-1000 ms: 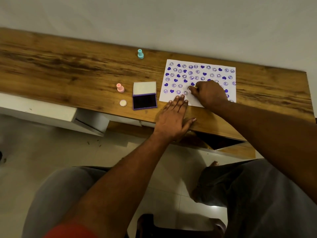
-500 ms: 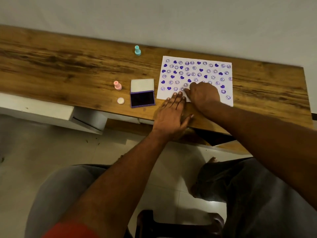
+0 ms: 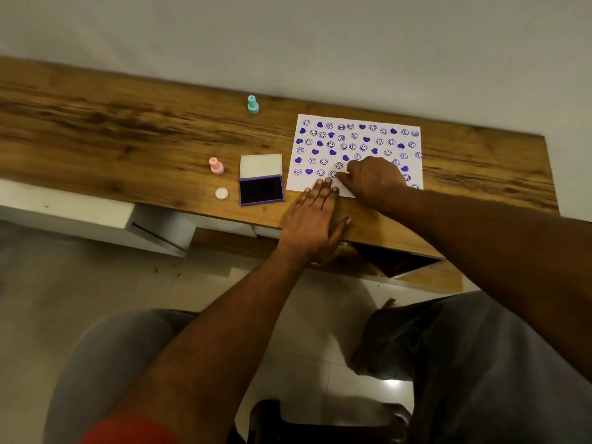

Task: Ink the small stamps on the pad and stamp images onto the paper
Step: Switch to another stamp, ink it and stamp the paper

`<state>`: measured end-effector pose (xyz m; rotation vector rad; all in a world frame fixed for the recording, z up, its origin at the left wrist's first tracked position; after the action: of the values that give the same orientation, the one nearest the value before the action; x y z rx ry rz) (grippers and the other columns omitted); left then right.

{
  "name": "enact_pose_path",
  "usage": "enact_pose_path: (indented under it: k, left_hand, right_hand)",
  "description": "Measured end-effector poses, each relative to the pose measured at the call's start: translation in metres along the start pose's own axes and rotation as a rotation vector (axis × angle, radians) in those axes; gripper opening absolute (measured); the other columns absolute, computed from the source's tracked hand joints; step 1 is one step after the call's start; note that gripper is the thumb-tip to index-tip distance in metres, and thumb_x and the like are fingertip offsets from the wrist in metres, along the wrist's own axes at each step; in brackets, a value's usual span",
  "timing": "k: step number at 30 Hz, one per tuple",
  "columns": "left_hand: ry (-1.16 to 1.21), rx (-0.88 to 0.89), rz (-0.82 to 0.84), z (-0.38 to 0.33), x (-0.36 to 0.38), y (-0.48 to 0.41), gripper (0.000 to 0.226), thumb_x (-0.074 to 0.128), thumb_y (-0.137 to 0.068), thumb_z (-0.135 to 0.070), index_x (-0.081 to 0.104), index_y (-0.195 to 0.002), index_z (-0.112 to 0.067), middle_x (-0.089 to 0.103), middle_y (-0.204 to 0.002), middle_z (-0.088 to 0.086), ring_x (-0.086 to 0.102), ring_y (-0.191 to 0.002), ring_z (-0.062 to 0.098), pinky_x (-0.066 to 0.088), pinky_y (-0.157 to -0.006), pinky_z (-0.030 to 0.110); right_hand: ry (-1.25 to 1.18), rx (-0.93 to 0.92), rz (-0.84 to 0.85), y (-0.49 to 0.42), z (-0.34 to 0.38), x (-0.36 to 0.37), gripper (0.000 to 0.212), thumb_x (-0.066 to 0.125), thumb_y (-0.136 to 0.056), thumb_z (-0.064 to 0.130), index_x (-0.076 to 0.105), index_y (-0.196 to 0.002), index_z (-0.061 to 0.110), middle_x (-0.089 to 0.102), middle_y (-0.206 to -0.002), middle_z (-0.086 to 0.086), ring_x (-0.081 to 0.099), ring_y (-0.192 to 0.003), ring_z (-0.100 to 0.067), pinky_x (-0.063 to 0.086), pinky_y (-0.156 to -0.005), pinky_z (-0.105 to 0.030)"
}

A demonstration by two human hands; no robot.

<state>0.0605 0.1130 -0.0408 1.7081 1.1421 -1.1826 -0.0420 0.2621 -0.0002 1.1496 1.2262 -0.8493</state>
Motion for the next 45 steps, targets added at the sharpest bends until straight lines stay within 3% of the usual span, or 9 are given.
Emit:
enact_pose_path:
  k: [4, 7, 9, 16, 20, 27, 32, 37, 45]
  left_hand:
    - [-0.007, -0.004, -0.007, -0.002, -0.001, -0.001, 0.084, 0.021, -0.105, -0.069, 0.017, -0.169, -0.016, 0.012, -0.178, 0.009, 0.008, -0.165, 0.022, 0.008, -0.134, 0.043]
    - [-0.024, -0.009, -0.004, -0.003, -0.001, -0.002, 0.086, 0.019, -0.104, -0.072, 0.016, -0.169, -0.016, 0.011, -0.178, 0.009, 0.006, -0.165, 0.023, 0.001, -0.132, 0.041]
    - [-0.028, -0.008, -0.011, -0.005, -0.002, -0.002, 0.088, 0.018, -0.104, -0.075, 0.017, -0.169, -0.015, 0.011, -0.178, 0.009, 0.008, -0.165, 0.023, -0.002, -0.129, 0.040]
    - [-0.022, 0.069, -0.136, 0.003, -0.018, 0.005, 0.083, 0.022, -0.106, -0.072, 0.024, -0.168, -0.017, 0.018, -0.177, 0.009, 0.011, -0.165, 0.023, -0.002, -0.132, 0.041]
    - [0.021, 0.151, -0.417, 0.028, -0.044, 0.018, 0.071, 0.032, -0.108, -0.064, 0.044, -0.160, -0.018, 0.030, -0.173, 0.008, 0.020, -0.163, 0.026, 0.008, -0.133, 0.050]
    - [0.141, -0.399, -0.868, 0.115, -0.059, 0.065, 0.047, 0.057, -0.101, -0.051, 0.063, -0.135, -0.018, 0.059, -0.145, 0.010, 0.048, -0.140, 0.033, 0.028, -0.119, 0.053]
    - [0.290, -0.727, -0.778, 0.154, -0.048, 0.092, 0.040, 0.072, -0.086, -0.052, 0.073, -0.120, -0.031, 0.068, -0.118, -0.002, 0.054, -0.125, 0.027, 0.034, -0.110, 0.052]
    - [0.309, -0.754, -0.628, 0.158, -0.040, 0.094, 0.042, 0.076, -0.083, -0.058, 0.078, -0.116, -0.031, 0.068, -0.121, 0.002, 0.049, -0.132, 0.031, 0.029, -0.113, 0.050]
    - [0.311, -0.770, -0.587, 0.156, -0.048, 0.090, 0.042, 0.072, -0.084, -0.057, 0.077, -0.118, -0.034, 0.065, -0.125, 0.001, 0.047, -0.132, 0.029, 0.030, -0.115, 0.051]
  right_hand:
    - [-0.690, 0.219, -0.145, 0.001, -0.018, -0.017, 0.058, 0.034, -0.107, 0.055, 0.073, -0.095, 0.014, 0.071, -0.082, -0.011, 0.067, -0.081, -0.025, 0.045, -0.074, -0.032]
    - [-1.260, 0.499, -0.157, 0.008, -0.024, -0.017, 0.047, 0.039, -0.106, 0.053, 0.064, -0.080, 0.024, 0.057, -0.067, 0.000, 0.053, -0.058, -0.014, 0.042, -0.058, -0.026]
    - [-1.370, 0.530, -0.122, 0.013, -0.027, -0.013, 0.045, 0.039, -0.107, 0.051, 0.062, -0.079, 0.025, 0.054, -0.066, 0.002, 0.048, -0.054, -0.012, 0.038, -0.049, -0.021]
    - [-1.089, 0.369, -0.198, 0.013, -0.021, -0.008, 0.045, 0.043, -0.107, 0.046, 0.073, -0.111, 0.012, 0.073, -0.090, -0.002, 0.067, -0.075, -0.014, 0.053, -0.074, -0.031]
    - [-0.870, 0.206, -0.254, 0.008, 0.003, -0.019, 0.039, 0.060, -0.101, 0.044, 0.072, -0.124, 0.015, 0.077, -0.108, -0.005, 0.071, -0.089, -0.016, 0.056, -0.091, -0.037]
    - [-0.831, -0.070, -0.246, 0.000, 0.092, -0.040, 0.034, 0.078, -0.089, 0.042, 0.070, -0.116, 0.024, 0.075, -0.093, 0.007, 0.067, -0.082, -0.004, 0.052, -0.072, -0.021]
    - [-0.683, -0.312, -0.178, -0.005, 0.160, -0.053, 0.027, 0.074, -0.088, 0.035, 0.072, -0.114, 0.027, 0.072, -0.096, 0.009, 0.066, -0.086, -0.007, 0.055, -0.076, -0.026]
    - [-0.552, -0.446, -0.112, -0.008, 0.199, -0.052, 0.031, 0.072, -0.086, 0.030, 0.074, -0.116, 0.023, 0.073, -0.100, 0.006, 0.064, -0.085, -0.005, 0.048, -0.072, -0.016]
    - [-0.434, -0.476, -0.048, -0.014, 0.210, -0.049, 0.030, 0.077, -0.086, 0.035, 0.073, -0.114, 0.023, 0.073, -0.099, 0.005, 0.065, -0.086, -0.007, 0.052, -0.076, -0.024]
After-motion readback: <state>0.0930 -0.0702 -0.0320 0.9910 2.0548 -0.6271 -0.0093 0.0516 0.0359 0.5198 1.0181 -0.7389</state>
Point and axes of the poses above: each hand's wrist, its own y-axis away from the middle knuckle, its own x-axis out of the palm, z = x × y, the point moved 2 cm from there along -y, towards the middle knuckle
